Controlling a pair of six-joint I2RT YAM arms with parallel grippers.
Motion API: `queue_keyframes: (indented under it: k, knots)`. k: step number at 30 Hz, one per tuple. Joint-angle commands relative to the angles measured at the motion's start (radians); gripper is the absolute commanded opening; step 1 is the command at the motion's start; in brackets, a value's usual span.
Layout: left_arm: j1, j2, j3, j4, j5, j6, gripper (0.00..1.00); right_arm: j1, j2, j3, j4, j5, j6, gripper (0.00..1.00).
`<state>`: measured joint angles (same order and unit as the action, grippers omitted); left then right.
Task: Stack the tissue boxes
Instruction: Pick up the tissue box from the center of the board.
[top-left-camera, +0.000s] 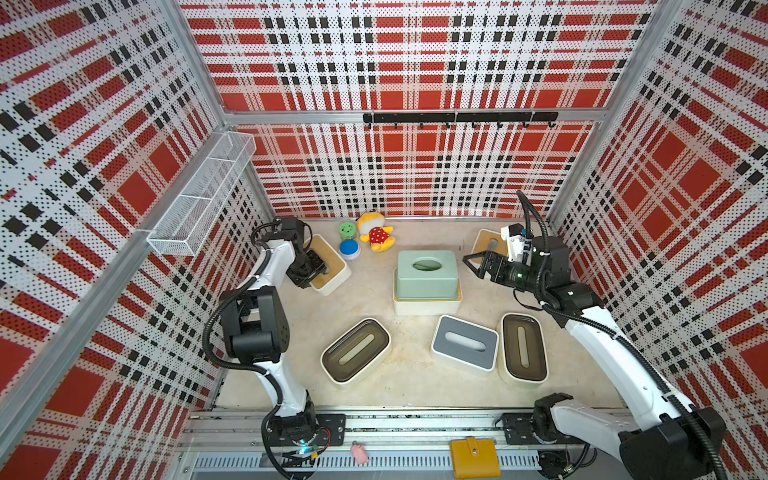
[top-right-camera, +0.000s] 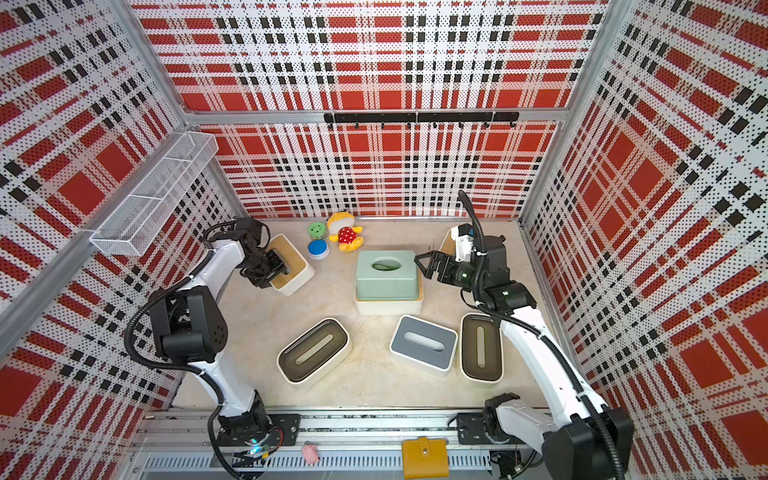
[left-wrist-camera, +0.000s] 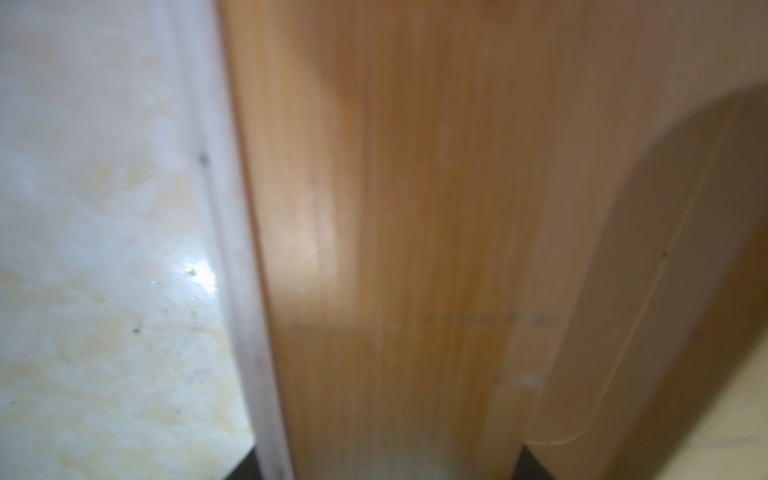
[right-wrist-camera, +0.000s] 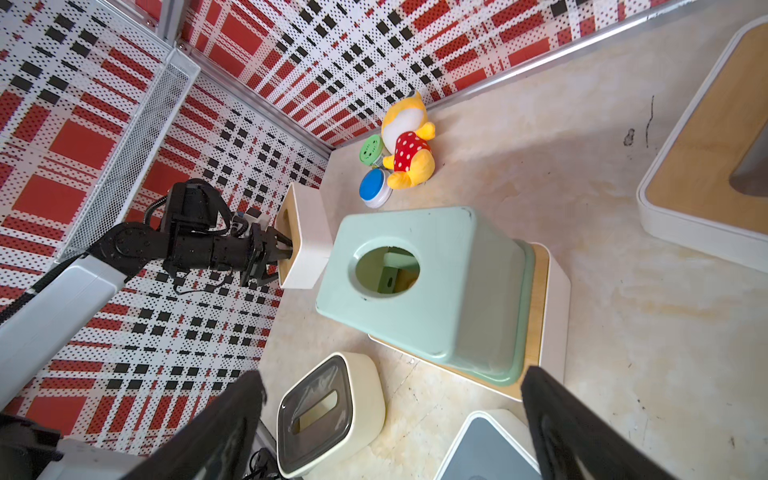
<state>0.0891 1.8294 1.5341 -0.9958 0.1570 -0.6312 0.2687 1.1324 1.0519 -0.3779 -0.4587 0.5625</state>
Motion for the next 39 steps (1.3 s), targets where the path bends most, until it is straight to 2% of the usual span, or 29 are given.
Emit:
queue_keyframes:
  k: [1, 13, 20, 27, 32, 33, 39]
  knots:
    - [-0.043, -0.075, 0.064, 0.02, 0.094, 0.094, 0.43, 0.003, 0.015, 0.053, 0.015, 0.041, -0.035, 1.0]
    - [-0.146, -0.217, 0.12, 0.13, 0.222, 0.24, 0.43, 0.003, 0.06, 0.099, 0.077, 0.09, 0.026, 1.0]
    - [-0.213, -0.317, 0.081, 0.287, 0.233, 0.341, 0.43, 0.002, 0.044, 0.047, 0.165, 0.222, 0.094, 1.0]
    - [-0.309, -0.384, 0.085, 0.356, 0.208, 0.579, 0.42, 0.003, 0.062, 0.105, 0.119, 0.207, 0.07, 1.0]
    - [-0.386, -0.407, 0.116, 0.338, 0.207, 0.842, 0.42, 0.002, 0.074, 0.179, 0.04, 0.123, 0.006, 1.0]
    - [-0.42, -0.413, 0.115, 0.338, 0.223, 0.898, 0.42, 0.002, 0.075, 0.188, 0.029, 0.108, -0.007, 1.0]
    - [-0.46, -0.433, 0.115, 0.326, 0.309, 1.125, 0.43, 0.003, 0.087, 0.226, 0.014, 0.009, -0.02, 1.0]
